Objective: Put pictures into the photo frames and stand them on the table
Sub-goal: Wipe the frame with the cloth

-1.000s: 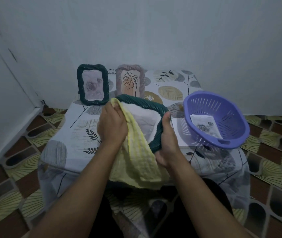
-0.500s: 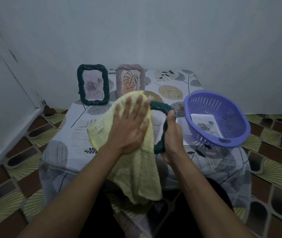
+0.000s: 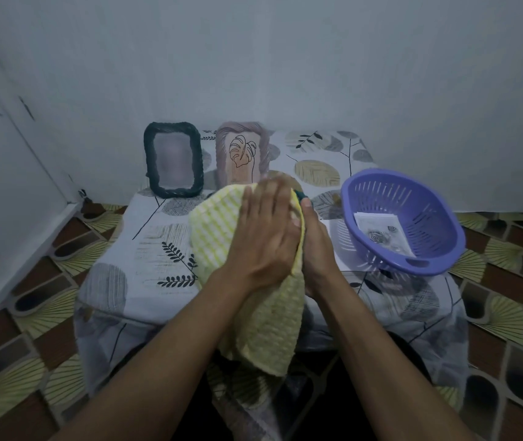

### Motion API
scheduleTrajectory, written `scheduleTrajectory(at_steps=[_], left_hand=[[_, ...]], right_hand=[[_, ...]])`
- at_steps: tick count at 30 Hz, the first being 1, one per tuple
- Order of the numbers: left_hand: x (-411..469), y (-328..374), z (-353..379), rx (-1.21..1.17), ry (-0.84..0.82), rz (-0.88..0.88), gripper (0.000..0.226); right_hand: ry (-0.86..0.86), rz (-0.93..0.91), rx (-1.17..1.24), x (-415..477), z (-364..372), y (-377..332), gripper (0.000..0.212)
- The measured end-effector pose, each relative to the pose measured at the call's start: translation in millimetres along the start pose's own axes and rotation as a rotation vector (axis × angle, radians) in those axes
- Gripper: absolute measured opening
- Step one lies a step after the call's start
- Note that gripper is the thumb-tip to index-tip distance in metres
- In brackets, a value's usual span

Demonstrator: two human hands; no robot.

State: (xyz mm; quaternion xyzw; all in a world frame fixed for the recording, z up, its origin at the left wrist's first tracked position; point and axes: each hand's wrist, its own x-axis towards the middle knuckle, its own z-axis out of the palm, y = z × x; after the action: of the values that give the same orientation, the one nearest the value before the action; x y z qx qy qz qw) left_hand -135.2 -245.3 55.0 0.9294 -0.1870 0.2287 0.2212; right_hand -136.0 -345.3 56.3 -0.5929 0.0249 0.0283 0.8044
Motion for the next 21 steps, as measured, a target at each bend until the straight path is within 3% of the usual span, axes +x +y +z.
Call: scheduleTrajectory(at_steps=[7, 11, 13, 16, 21], left_hand=[[-18.6, 1.4, 5.7, -0.031, -0.226, 0.247, 0.065], [-22.8, -17.3, 5.7, 0.107, -0.242, 0.374, 0.063], [-21.0, -36.7, 2.9, 0.165, -0.255, 0.371, 0.062], [-9.6, -65.0, -4.1, 0.238, -0.222, 0.170, 0.061], [15.3, -64.7, -7.9, 0.149, -0.077, -0.411, 0.067]], right_hand=[[0.073, 0.036, -0.008, 8.7, -14.0, -3.3, 0.034], [0.110, 0.103, 0.087, 10.2, -19.7, 0.3, 0.072], [0.108, 0.104, 0.122, 8.5, -22.2, -0.5, 0.066], [0.090, 0.101, 0.115, 7.8, -23.3, 1.2, 0.064], [0.078, 0.083, 0.122, 4.5, -10.3, 6.8, 0.057]])
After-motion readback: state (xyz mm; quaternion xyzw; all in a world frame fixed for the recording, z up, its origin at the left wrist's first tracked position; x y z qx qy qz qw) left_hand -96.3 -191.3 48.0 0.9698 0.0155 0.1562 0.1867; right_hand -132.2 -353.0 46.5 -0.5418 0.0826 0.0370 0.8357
